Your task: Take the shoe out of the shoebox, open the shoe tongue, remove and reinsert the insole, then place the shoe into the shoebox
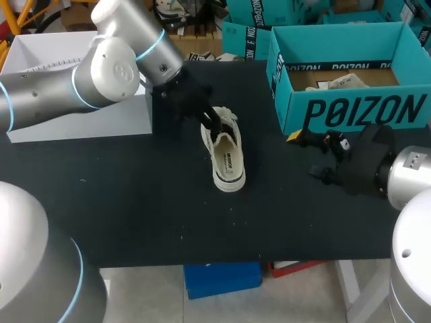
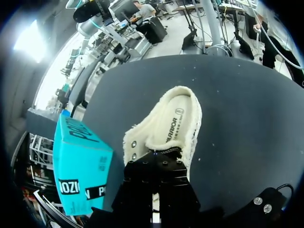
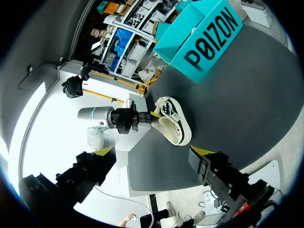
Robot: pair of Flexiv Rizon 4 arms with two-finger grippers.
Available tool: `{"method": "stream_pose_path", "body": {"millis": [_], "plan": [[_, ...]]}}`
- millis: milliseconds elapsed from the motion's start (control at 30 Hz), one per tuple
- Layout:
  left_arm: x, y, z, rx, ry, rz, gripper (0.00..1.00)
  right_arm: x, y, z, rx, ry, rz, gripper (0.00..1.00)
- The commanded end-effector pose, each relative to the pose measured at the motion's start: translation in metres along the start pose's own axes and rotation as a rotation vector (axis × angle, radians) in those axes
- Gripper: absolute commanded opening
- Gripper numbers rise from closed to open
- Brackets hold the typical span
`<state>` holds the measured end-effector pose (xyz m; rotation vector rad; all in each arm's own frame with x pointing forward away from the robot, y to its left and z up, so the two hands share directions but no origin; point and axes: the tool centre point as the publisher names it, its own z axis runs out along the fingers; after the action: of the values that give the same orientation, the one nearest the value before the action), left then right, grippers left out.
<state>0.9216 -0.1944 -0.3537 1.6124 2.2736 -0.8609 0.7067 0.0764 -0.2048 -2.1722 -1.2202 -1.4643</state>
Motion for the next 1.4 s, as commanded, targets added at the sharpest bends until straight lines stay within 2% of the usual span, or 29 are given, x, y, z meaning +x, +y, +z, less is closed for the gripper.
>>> {"method": "stream_pose_path", "body": {"millis": [33,267,567,700,1000,1167,1400], "plan": [[-0.002,0.005,0.015,0.007,0.009,-0.002,0.0,-0.007,0.0,0.0,0.215,0.057,0.016,1.0],[-0.005,0.005,0.015,0.011,0.001,-0.005,0.0,-0.007,0.0,0.0,0.215,0.057,0.016,1.0],[-0.023,0.003,-0.027,-0.037,-0.015,0.032,0.0,-0.007,0.0,0.0,0.215,0.057,0.016,1.0],[-0.021,0.001,-0.042,-0.08,0.011,0.008,0.0,-0.007,0.0,0.0,0.215,0.057,0.016,1.0],[0.006,-0.002,-0.074,-0.184,0.069,-0.086,0.0,-0.007,0.0,0.0,0.215,0.057,0.016,1.0],[0.029,-0.004,-0.096,-0.25,0.102,-0.153,0.0,-0.007,0.0,0.0,0.215,0.057,0.016,1.0],[0.064,-0.012,-0.118,-0.272,0.16,-0.274,0.0,-0.007,0.0,0.0,0.215,0.057,0.016,1.0]]}}
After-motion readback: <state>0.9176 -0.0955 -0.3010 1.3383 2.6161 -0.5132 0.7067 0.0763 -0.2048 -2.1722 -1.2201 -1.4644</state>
